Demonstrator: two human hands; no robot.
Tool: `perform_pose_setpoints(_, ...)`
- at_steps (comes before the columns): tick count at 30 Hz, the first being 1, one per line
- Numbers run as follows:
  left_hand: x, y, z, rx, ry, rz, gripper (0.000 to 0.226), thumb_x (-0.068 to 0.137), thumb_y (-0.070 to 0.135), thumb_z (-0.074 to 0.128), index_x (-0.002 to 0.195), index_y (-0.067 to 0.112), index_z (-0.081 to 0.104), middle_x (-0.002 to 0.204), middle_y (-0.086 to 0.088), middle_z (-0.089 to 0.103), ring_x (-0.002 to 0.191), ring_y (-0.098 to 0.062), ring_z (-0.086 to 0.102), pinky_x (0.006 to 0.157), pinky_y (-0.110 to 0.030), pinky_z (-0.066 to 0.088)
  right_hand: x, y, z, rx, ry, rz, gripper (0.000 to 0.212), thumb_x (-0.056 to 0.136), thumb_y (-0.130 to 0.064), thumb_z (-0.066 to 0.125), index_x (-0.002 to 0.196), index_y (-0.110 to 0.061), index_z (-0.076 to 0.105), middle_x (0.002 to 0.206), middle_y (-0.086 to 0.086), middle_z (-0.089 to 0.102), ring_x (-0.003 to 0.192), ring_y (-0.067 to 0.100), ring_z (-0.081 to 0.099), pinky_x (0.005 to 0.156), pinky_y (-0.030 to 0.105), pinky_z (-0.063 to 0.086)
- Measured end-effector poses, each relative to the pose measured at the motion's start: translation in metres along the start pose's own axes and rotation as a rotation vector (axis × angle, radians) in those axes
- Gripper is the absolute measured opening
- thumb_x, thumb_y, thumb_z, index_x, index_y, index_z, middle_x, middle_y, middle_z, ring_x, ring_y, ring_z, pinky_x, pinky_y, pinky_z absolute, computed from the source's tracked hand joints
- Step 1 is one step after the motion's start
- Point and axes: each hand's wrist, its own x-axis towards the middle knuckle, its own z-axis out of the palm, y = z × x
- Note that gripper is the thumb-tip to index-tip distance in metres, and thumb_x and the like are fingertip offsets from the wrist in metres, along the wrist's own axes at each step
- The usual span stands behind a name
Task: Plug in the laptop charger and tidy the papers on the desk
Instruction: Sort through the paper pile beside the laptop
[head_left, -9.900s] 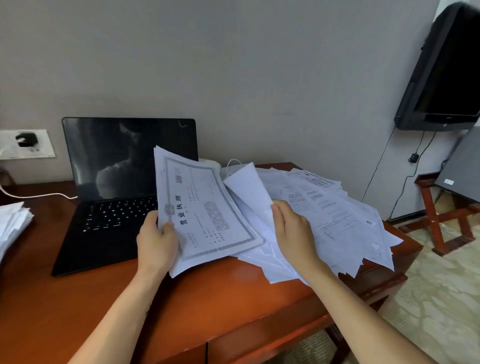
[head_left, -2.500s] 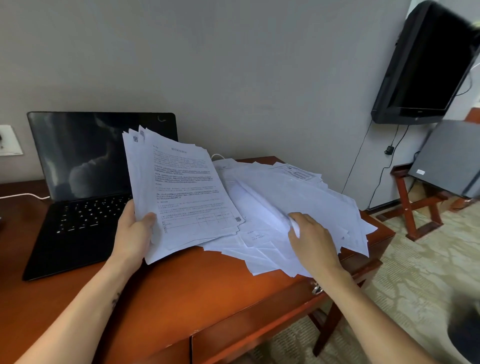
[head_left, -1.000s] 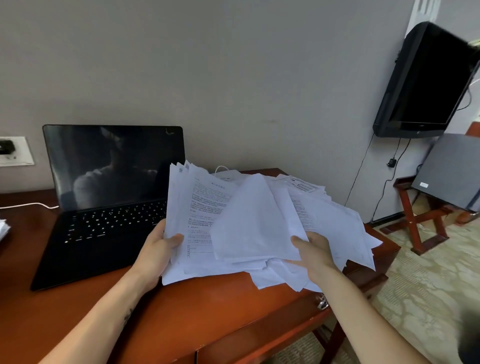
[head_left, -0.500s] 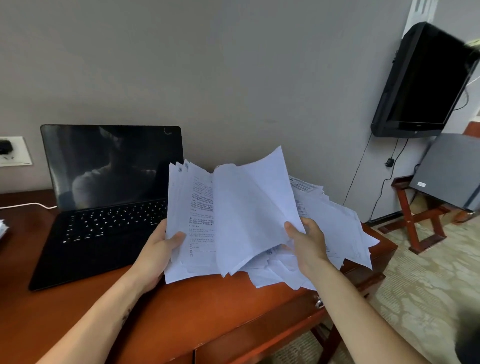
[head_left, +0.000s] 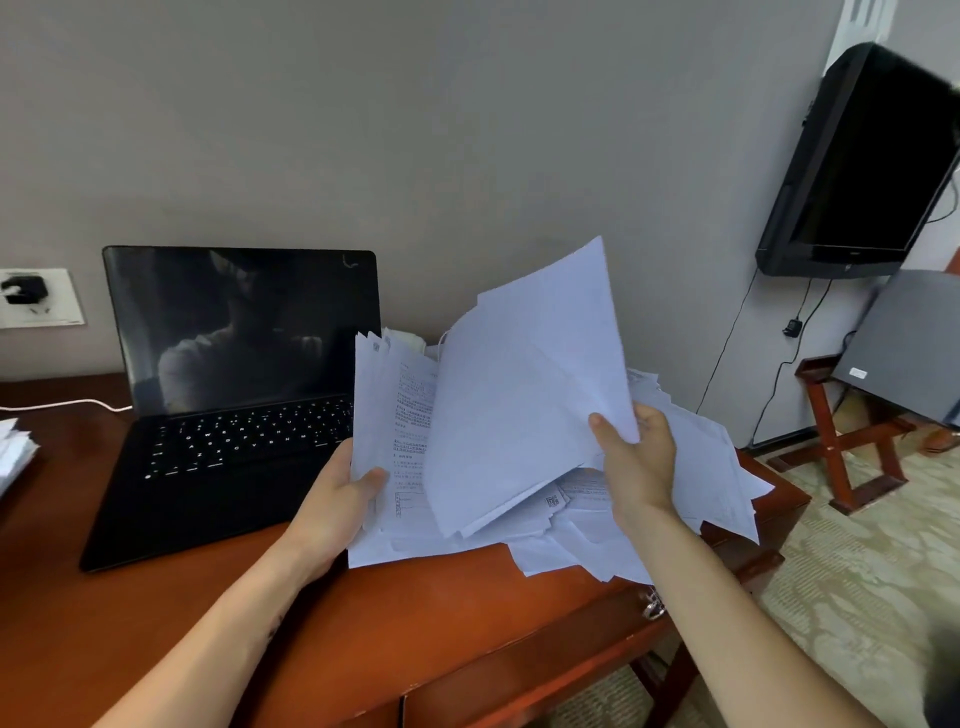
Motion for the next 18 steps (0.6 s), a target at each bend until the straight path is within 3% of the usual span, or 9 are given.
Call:
perform_pose_setpoints(3, -0.001, 0.001, 0.001, 0.024, 0.021, 0.015, 0.035, 0.108, 0.010, 0.051, 0.139, 0.026, 0.053, 0.126, 0.005, 0.072, 0.113, -0.016, 0.071, 0.102, -0.045, 0.056, 0.014, -0.017, -0.017, -0.029, 0.091, -0.136, 0.029, 0.090, -0.008, 0.073, 0.099, -0.029, 0.055, 0.105, -0.001, 0.069, 0.089, 0.008, 0.068, 0.070, 0.014, 0.052)
perform_pose_setpoints(5, -0.002, 0.001, 0.002, 0.026, 0.042, 0.031, 0.036, 0.108, 0.010, 0.050, 0.140, 0.026, 0.053, 0.126, 0.005, 0.071, 0.114, -0.015, 0.070, 0.102, -0.042, 0.056, 0.022, -0.023, -0.028, -0.044, 0.126, -0.187, 0.028, 0.091, -0.011, 0.073, 0.102, -0.030, 0.055, 0.106, -0.001, 0.068, 0.092, 0.012, 0.068, 0.072, 0.018, 0.051)
perform_pose_setpoints(9, -0.005, 0.006, 0.002, 0.004, 0.102, 0.083, 0.036, 0.108, 0.005, 0.047, 0.137, 0.026, 0.054, 0.124, 0.007, 0.071, 0.113, -0.010, 0.068, 0.094, -0.032, 0.054, 0.026, -0.025, -0.040, -0.043, 0.160, -0.171, 0.028, 0.092, -0.012, 0.072, 0.112, -0.021, 0.055, 0.107, 0.001, 0.067, 0.094, 0.015, 0.067, 0.073, 0.020, 0.051)
perform_pose_setpoints(12, -0.007, 0.007, 0.001, -0.013, 0.132, 0.121, 0.037, 0.107, 0.002, 0.046, 0.135, 0.025, 0.055, 0.123, 0.007, 0.072, 0.113, -0.009, 0.069, 0.088, -0.026, 0.052, 0.027, -0.026, -0.044, -0.013, 0.188, -0.150, 0.027, 0.092, -0.012, 0.072, 0.110, -0.023, 0.056, 0.109, 0.000, 0.067, 0.097, 0.017, 0.067, 0.077, 0.024, 0.052)
perform_pose_setpoints(15, -0.008, 0.008, 0.002, -0.026, 0.151, 0.144, 0.037, 0.108, 0.003, 0.047, 0.137, 0.024, 0.054, 0.125, 0.008, 0.071, 0.114, -0.008, 0.068, 0.094, -0.030, 0.051, 0.024, -0.039, -0.048, -0.040, 0.200, -0.218, 0.025, 0.092, -0.013, 0.070, 0.110, -0.023, 0.056, 0.110, 0.001, 0.065, 0.098, 0.016, 0.066, 0.080, 0.025, 0.054)
perform_pose_setpoints(18, -0.008, 0.009, 0.004, -0.038, 0.157, 0.143, 0.036, 0.108, 0.004, 0.048, 0.137, 0.025, 0.054, 0.124, 0.007, 0.071, 0.113, -0.008, 0.068, 0.096, -0.034, 0.052, 0.017, -0.061, -0.045, -0.092, 0.164, -0.355, 0.024, 0.094, -0.014, 0.069, 0.113, -0.018, 0.056, 0.107, -0.004, 0.062, 0.096, 0.005, 0.061, 0.076, 0.014, 0.050)
